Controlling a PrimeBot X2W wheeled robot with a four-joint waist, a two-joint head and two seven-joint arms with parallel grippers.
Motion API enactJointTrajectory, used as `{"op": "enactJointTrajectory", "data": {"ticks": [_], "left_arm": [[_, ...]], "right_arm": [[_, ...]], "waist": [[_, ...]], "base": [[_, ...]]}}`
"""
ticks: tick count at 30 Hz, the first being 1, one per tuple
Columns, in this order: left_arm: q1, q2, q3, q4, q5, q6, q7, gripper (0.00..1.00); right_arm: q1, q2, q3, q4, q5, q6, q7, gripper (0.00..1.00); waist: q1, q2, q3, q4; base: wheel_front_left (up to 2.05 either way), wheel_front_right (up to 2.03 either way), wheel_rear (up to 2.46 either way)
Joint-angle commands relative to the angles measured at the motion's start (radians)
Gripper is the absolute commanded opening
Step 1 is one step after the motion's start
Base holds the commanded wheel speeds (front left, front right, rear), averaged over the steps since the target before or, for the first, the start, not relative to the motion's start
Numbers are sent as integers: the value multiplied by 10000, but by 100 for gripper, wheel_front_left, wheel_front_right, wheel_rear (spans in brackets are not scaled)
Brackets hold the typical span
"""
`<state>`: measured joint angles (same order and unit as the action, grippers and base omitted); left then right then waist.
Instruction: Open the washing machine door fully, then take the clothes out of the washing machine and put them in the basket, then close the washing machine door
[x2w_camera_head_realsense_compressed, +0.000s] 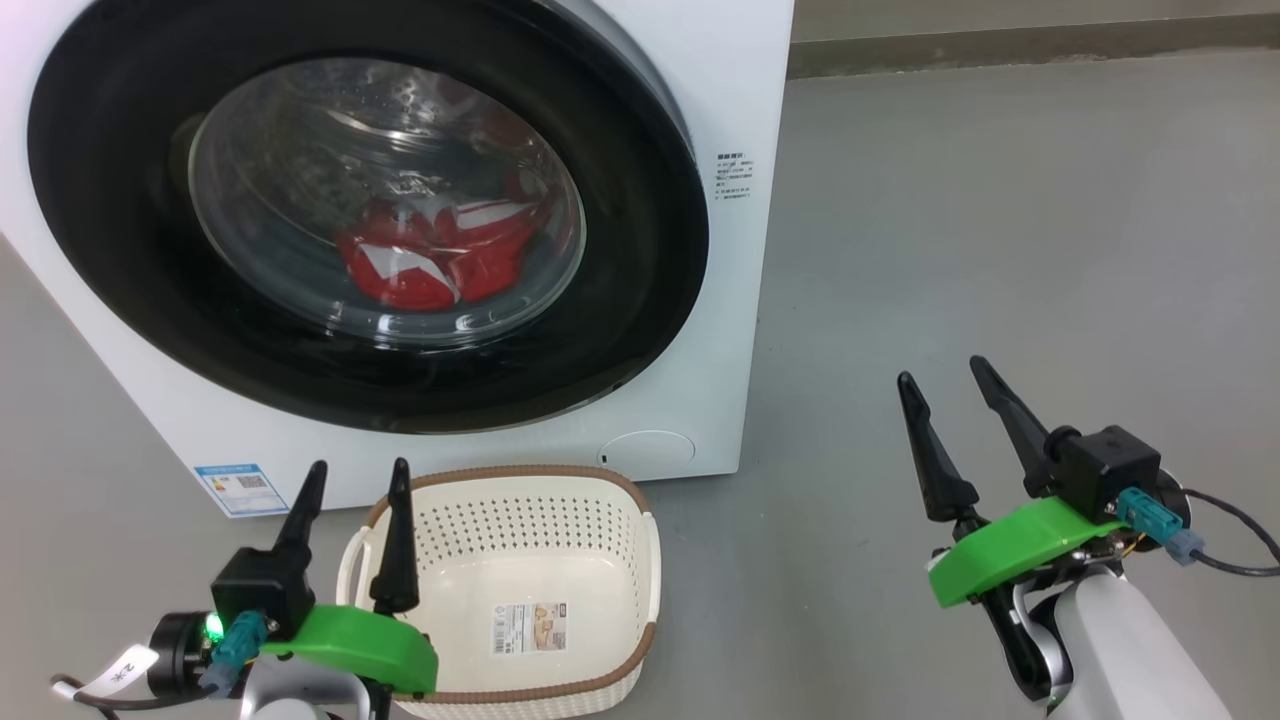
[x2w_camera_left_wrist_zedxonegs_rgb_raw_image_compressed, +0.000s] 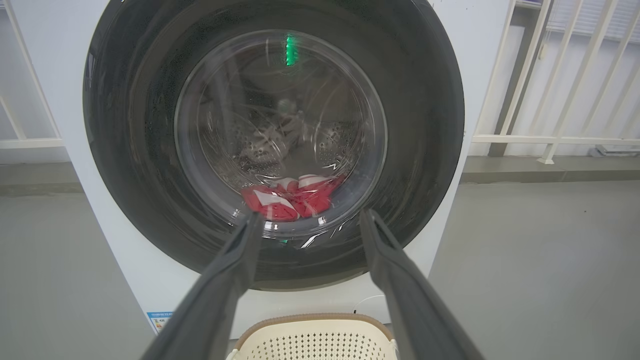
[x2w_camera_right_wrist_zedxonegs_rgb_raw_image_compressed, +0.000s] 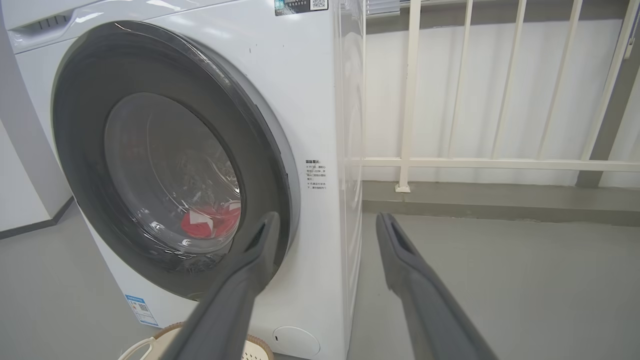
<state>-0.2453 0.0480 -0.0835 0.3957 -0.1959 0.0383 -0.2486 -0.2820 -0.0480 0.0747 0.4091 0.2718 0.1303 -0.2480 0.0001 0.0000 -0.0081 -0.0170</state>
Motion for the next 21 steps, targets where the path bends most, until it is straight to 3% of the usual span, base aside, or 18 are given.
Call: {"op": "enactJointTrajectory", "data": {"ticks": [1,21], "left_arm": [[-393,157,304,-174,101,132,-132,100],[-347,109,253,-100,-207,159,-132,100]], "right_arm": [[-518,-22,229,-209,-109,4,-137,100],[-477,-22,105,-247,-126,4,-137,100]], "waist": [[0,0,-3,-4],[0,0,76,50]], "base": [[0,0,0],[0,0,0]]}}
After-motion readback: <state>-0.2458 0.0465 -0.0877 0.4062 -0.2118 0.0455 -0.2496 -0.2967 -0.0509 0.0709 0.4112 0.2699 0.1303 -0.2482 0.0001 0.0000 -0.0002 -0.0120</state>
